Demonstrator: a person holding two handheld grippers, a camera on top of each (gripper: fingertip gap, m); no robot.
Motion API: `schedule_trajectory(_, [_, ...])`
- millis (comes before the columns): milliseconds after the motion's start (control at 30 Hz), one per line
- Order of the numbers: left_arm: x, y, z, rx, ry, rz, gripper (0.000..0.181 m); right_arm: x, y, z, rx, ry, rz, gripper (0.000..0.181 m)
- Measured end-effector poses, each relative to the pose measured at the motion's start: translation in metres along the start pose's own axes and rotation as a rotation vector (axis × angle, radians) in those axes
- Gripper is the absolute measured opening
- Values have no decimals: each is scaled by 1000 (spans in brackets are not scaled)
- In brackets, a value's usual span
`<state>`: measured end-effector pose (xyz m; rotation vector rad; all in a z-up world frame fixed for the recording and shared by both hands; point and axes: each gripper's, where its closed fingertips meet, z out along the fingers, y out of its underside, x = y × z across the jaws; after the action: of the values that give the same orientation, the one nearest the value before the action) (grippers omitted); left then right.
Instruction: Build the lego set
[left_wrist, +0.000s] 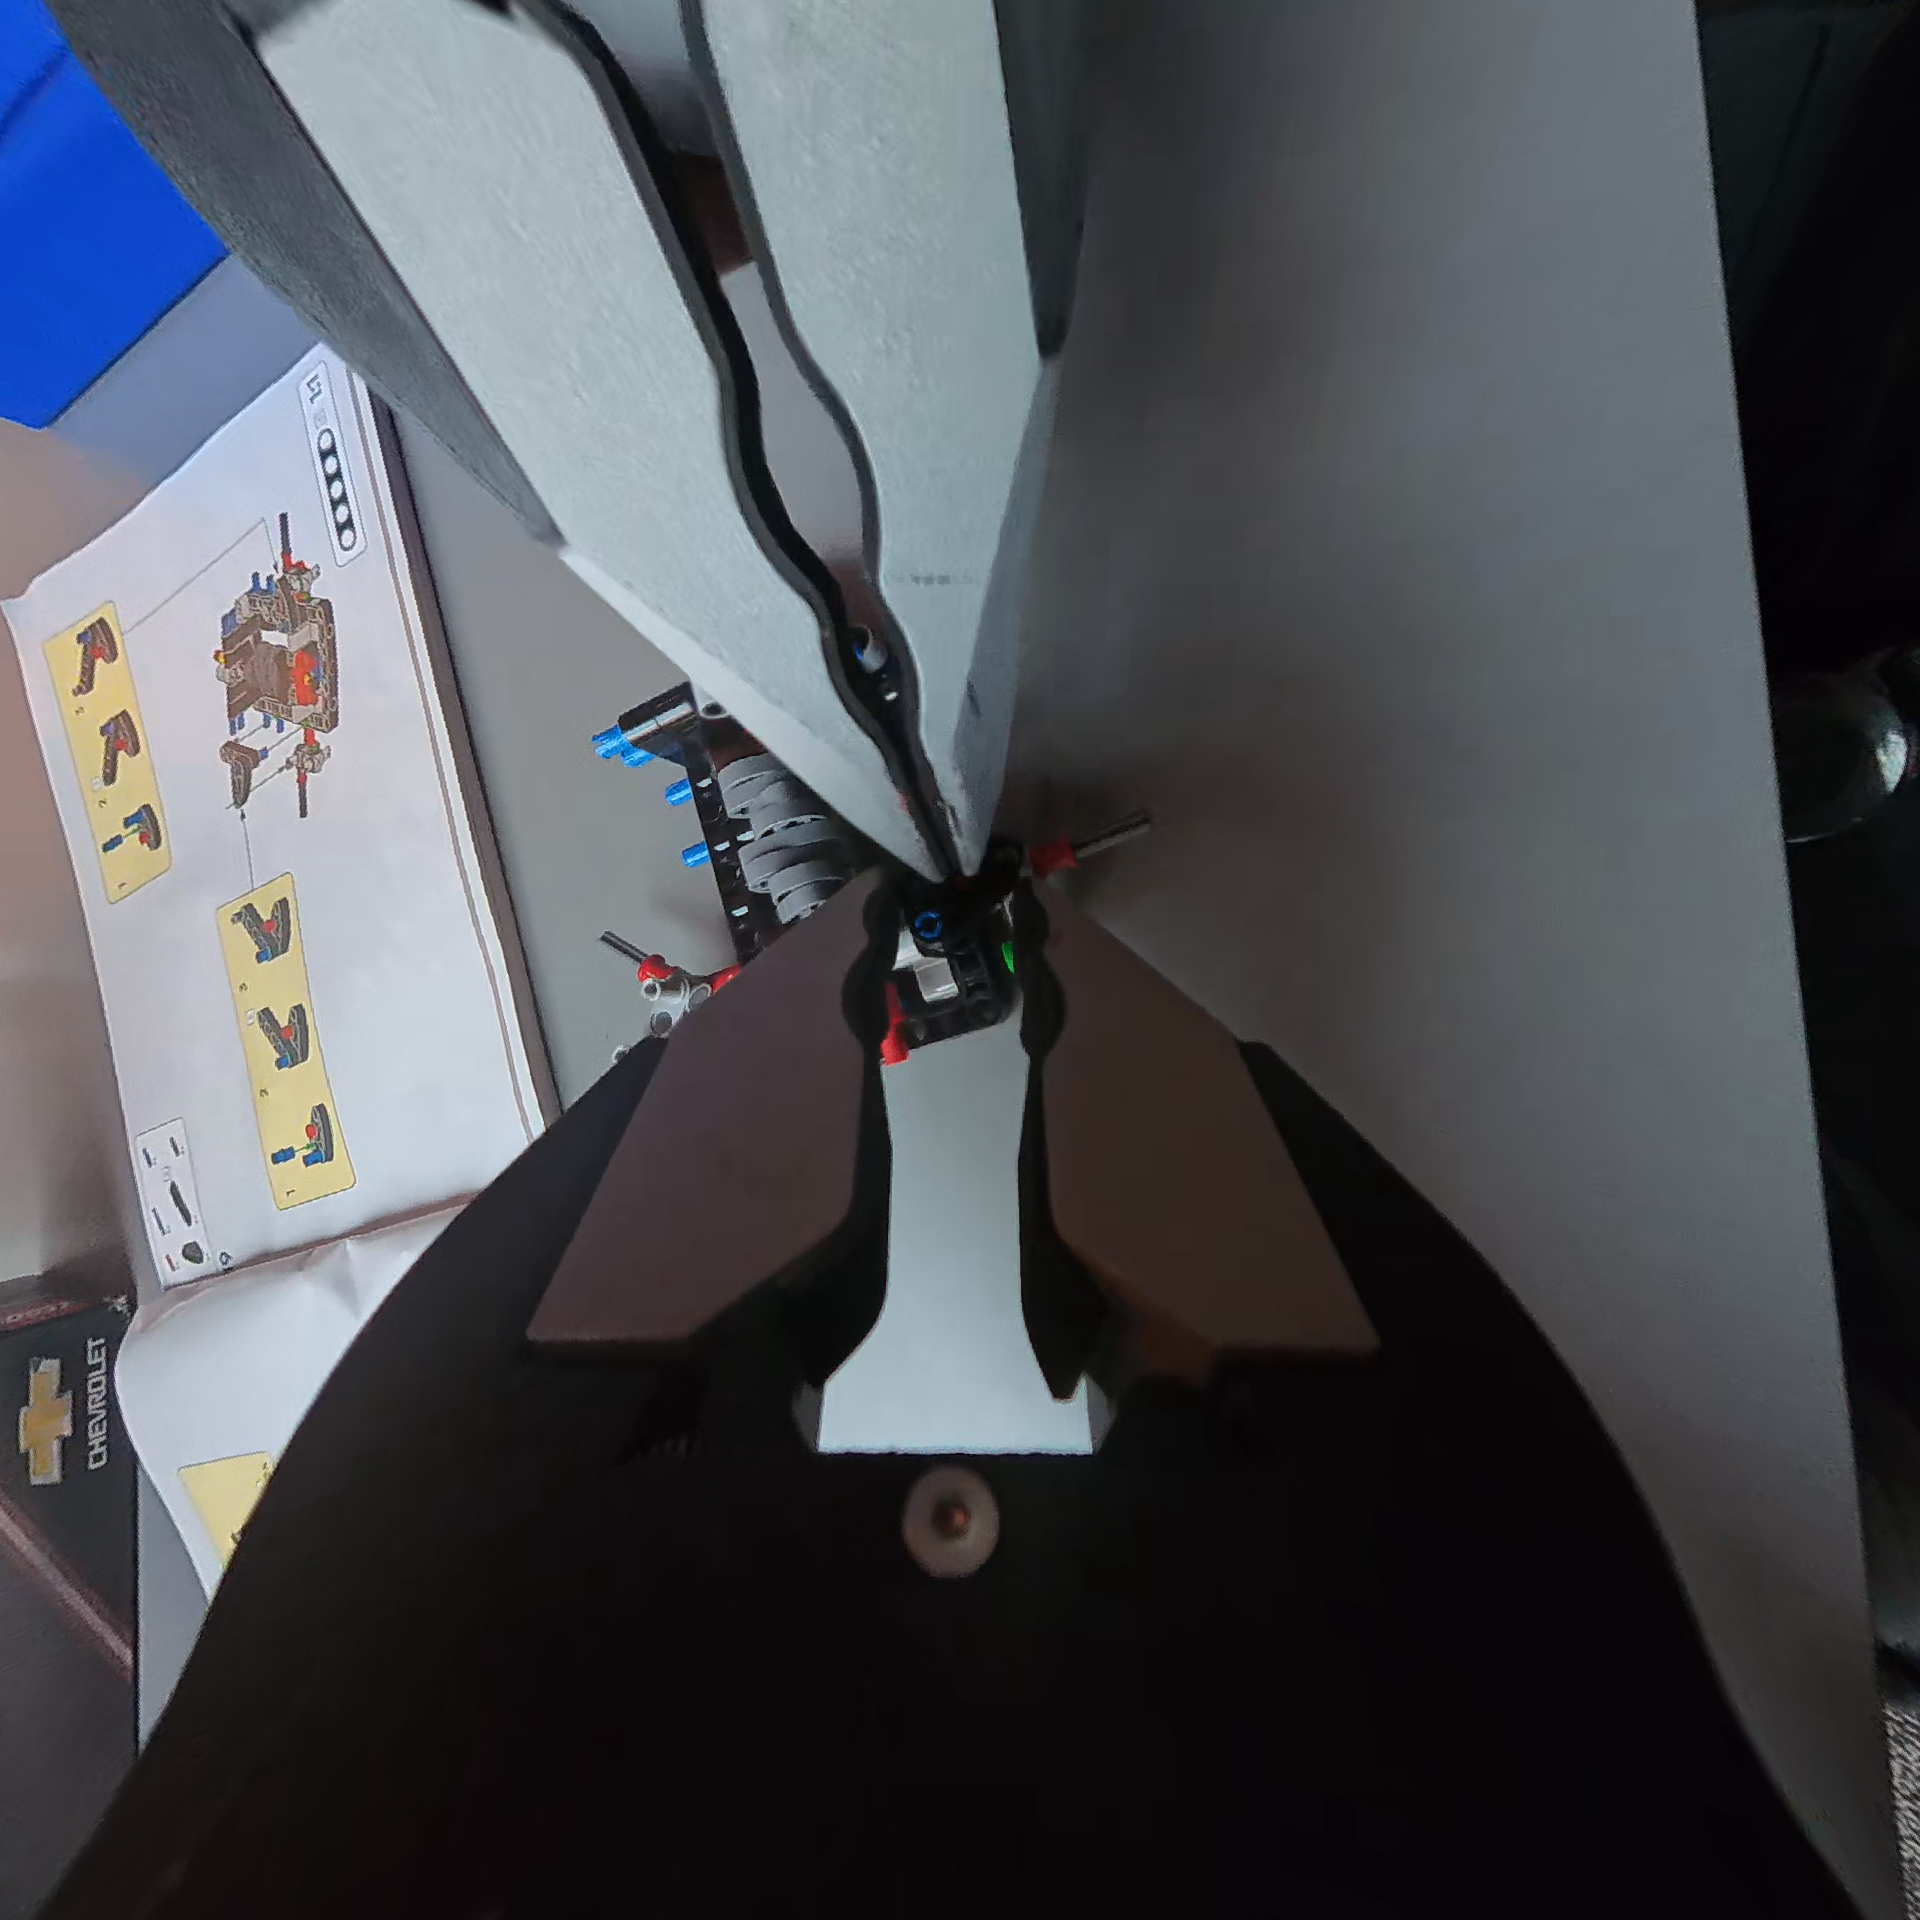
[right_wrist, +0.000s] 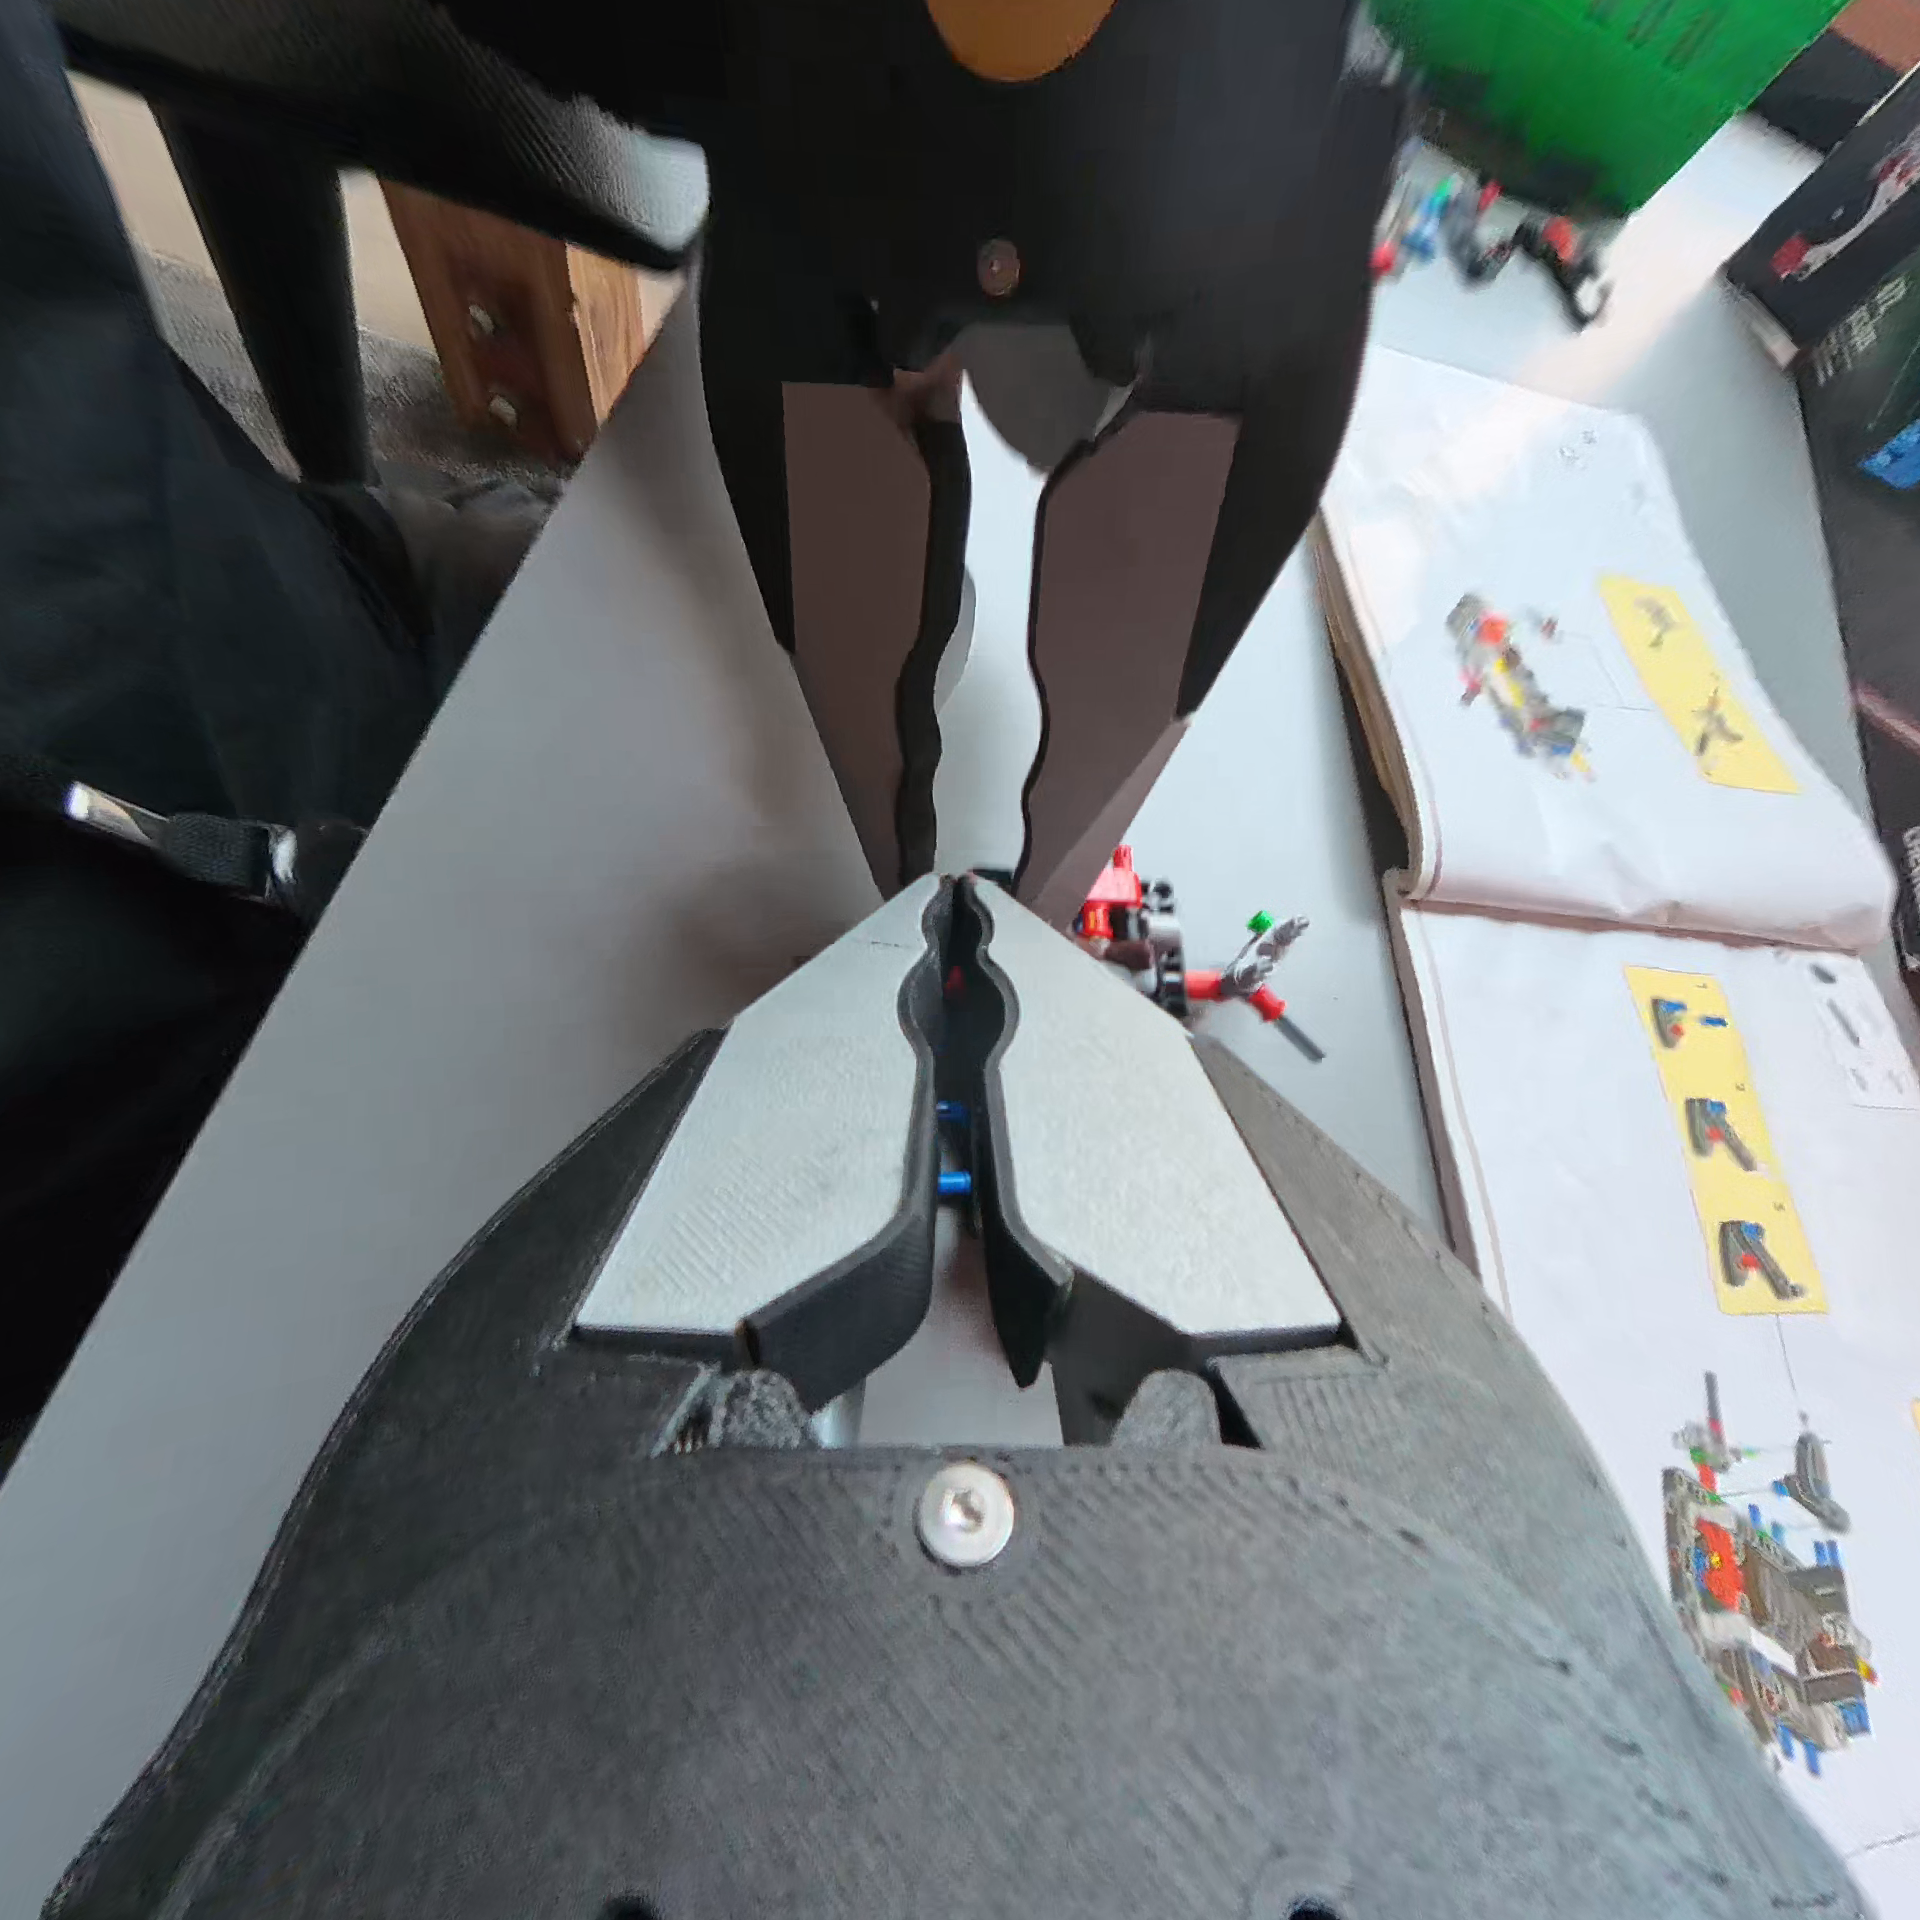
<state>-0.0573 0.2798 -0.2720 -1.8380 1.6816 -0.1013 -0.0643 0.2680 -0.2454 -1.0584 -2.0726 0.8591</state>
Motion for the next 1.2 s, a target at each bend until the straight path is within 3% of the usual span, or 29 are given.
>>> schedule_trajectory(133, [0,1,1,-2,-1,5,17,6,14,4,-85,23,23,0])
schedule_trajectory(233, [0,-1,2,21,-1,-8,18,5,-1,-3,10,9,35,0])
schedule_trajectory(367, [2,-1,2,8,16,-7,17,3,17,2,-110,26,-7,0])
schedule_trajectory(433, [2,-1,2,6,14,9,17,-4,4,0,-33,-3,-19,0])
schedule_trajectory(467, [2,-2,3,5,18,11,17,-6,15,5,-89,-27,-3,0])
schedule_trajectory(600, [2,-4,4,2,16,26,17,-1,6,-5,-51,22,-18,0])
schedule_trajectory(733, [2,-5,5,-1,26,17,17,-6,16,0,-113,-6,-10,0])
schedule_trajectory(800, [2,-6,5,3,24,16,17,-8,0,-5,-18,-15,7,0])
schedule_trajectory(933, [-1,-7,7,33,3,-16,17,0,16,-5,-106,0,42,0])
schedule_trajectory(1000, [-1,-8,7,47,-12,-23,17,-1,-5,-12,11,-1,42,0])
schedule_trajectory(1067, [-1,-6,8,43,-17,-30,17,3,18,-2,-92,-2,76,0])
schedule_trajectory(1133, [0,-9,7,58,-4,-35,17,0,17,-5,-104,-17,69,0])
schedule_trajectory(1200, [0,-9,7,42,-7,-16,17,-2,0,-13,-6,-13,55,0])
